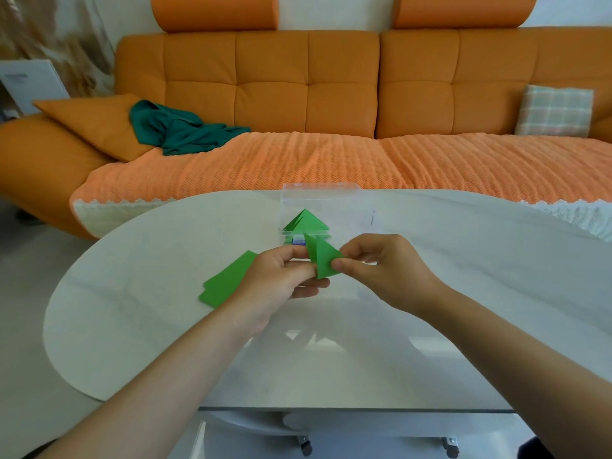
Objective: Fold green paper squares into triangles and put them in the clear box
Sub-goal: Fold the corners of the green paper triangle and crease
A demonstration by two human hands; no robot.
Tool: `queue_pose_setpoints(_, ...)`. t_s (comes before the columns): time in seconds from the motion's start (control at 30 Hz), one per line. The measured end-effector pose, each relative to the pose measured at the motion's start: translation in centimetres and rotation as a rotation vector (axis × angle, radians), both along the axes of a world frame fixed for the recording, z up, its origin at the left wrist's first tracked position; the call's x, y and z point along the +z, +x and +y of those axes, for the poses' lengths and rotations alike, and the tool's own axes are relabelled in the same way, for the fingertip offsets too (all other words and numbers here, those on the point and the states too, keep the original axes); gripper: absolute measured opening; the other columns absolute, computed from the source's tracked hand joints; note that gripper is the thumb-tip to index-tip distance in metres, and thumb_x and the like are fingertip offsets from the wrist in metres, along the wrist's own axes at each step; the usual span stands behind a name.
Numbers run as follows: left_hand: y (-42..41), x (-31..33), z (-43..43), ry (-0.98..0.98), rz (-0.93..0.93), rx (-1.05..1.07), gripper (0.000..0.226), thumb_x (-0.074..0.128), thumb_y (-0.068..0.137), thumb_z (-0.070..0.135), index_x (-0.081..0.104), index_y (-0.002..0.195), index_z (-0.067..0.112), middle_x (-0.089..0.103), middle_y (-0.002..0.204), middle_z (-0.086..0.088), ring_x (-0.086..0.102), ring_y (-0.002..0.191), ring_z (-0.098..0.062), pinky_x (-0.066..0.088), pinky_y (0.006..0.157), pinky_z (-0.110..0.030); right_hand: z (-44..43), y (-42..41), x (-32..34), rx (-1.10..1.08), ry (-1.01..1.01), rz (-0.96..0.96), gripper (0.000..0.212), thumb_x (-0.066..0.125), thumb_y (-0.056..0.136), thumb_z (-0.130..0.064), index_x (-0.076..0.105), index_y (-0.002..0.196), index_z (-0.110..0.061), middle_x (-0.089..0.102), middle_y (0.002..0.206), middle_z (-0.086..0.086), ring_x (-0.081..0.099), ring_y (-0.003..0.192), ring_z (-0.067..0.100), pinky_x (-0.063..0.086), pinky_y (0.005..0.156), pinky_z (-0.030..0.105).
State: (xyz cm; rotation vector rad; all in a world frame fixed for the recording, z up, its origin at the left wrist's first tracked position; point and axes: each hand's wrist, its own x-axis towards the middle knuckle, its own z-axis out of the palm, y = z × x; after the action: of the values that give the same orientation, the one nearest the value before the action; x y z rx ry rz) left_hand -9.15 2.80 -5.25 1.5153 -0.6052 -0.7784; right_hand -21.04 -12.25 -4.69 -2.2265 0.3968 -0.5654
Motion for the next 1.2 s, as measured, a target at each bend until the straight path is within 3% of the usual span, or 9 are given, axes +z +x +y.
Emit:
queue_pose_setpoints(0.07, -0.1, 0.0, 0.0, 0.022, -0.051, -0.032, 0.017, 0.065, 0.091, 0.010, 0.073, 0.105, 0.014, 0.077, 0.095, -0.008, 0.074, 0.091, -0.021, 0.059, 0.081, -0.032, -0.1, 0.1, 0.0, -0.039, 0.027, 0.035, 0.014, 0.080, 0.079, -0.034, 0.070, 0.072, -0.027, 0.064, 0.062, -0.017, 0.053, 0.057, 0.001, 0.042, 0.057, 0.017)
queue_pose_setpoints(0.13, -0.2, 0.0, 0.0, 0.033, -0.073, -0.060, 0.020, 0.056, 0.095, 0.009, 0.072, 0.106, 0.012, 0.077, 0.097, -0.009, 0.074, 0.092, -0.022, 0.059, 0.083, -0.037, -0.2, 0.1, 0.1, -0.039, 0.023, 0.045, 0.014, 0.081, 0.078, -0.031, 0.068, 0.074, -0.027, 0.061, 0.060, -0.023, 0.051, 0.055, 0.000, 0.040, 0.054, 0.013)
queue_pose_setpoints(0.23, -0.4, 0.0, 0.0, 0.011, -0.087, -0.069, 0.021, 0.052, 0.098, 0.014, 0.070, 0.105, 0.005, 0.075, 0.097, -0.014, 0.074, 0.090, -0.026, 0.058, 0.078, -0.040, -0.1, 0.0, 0.2, -0.037, 0.047, 0.040, 0.015, 0.082, 0.077, -0.025, 0.067, 0.078, -0.028, 0.064, 0.066, -0.023, 0.057, 0.058, 0.006, 0.048, 0.059, 0.022)
queue_pose_setpoints(0.4, -0.7, -0.8, -0.3, -0.028, -0.204, 0.027, 0.013, 0.060, 0.097, 0.012, 0.069, 0.098, 0.002, 0.077, 0.088, -0.009, 0.075, 0.085, -0.021, 0.060, 0.069, -0.032, 0.2, 0.1, 0.6, -0.034, 0.182, 0.003, 0.025, 0.083, 0.077, -0.020, 0.065, 0.093, -0.028, 0.071, 0.081, -0.002, 0.067, 0.069, 0.024, 0.057, 0.073, 0.043)
queue_pose_setpoints(0.5, -0.7, -0.9, -0.5, -0.033, -0.190, 0.040, 0.015, 0.058, 0.098, 0.011, 0.068, 0.100, 0.000, 0.077, 0.089, -0.010, 0.075, 0.086, -0.019, 0.061, 0.069, -0.031, 0.1, 0.1, 0.7, -0.035, 0.270, 0.068, 0.021, 0.078, 0.082, -0.024, 0.068, 0.101, -0.024, 0.074, 0.080, -0.002, 0.066, 0.066, 0.012, 0.057, 0.077, 0.037)
queue_pose_setpoints(0.7, -0.7, -1.2, -0.5, -0.002, -0.187, -0.002, 0.019, 0.055, 0.099, 0.010, 0.066, 0.100, -0.006, 0.076, 0.093, -0.012, 0.074, 0.087, -0.016, 0.061, 0.069, -0.032, 0.0, -0.1, 1.0, -0.052, 0.375, 0.141, 0.009, 0.076, 0.085, -0.025, 0.077, 0.083, -0.016, 0.074, 0.073, 0.000, 0.061, 0.063, 0.008, 0.051, 0.071, 0.026)
queue_pose_setpoints(0.8, -0.4, -1.0, -0.3, -0.021, -0.259, 0.019, 0.012, 0.060, 0.096, 0.010, 0.069, 0.104, 0.007, 0.077, 0.089, -0.007, 0.073, 0.085, -0.013, 0.060, 0.068, -0.032, -0.2, -0.2, 1.2, -0.042, 0.371, 0.162, 0.010, 0.076, 0.084, -0.026, 0.077, 0.083, -0.016, 0.073, 0.072, -0.001, 0.060, 0.062, 0.008, 0.049, 0.069, 0.025)
queue_pose_setpoints(0.9, 0.4, -0.6, -0.1, -0.104, -0.312, 0.045, 0.033, 0.066, 0.090, 0.004, 0.066, 0.115, 0.026, 0.075, 0.084, -0.007, 0.071, 0.081, -0.016, 0.057, 0.063, -0.027, -0.5, -0.3, 1.2, -0.025, 0.356, 0.199, 0.011, 0.077, 0.084, -0.026, 0.077, 0.084, -0.015, 0.071, 0.067, -0.005, 0.060, 0.062, 0.007, 0.046, 0.064, 0.021)
queue_pose_setpoints(1.2, 1.5, -0.3, 0.7, -0.070, -0.420, -0.022, 0.024, 0.079, 0.077, 0.001, 0.079, 0.080, 0.024, 0.074, 0.069, -0.010, 0.065, 0.059, -0.014, 0.054, 0.059, -0.023, -1.2, -0.9, 1.7, 0.090, 0.348, 0.333, 0.011, 0.076, 0.084, -0.030, 0.078, 0.086, -0.018, 0.071, 0.071, -0.008, 0.059, 0.067, 0.006, 0.041, 0.062, 0.019)
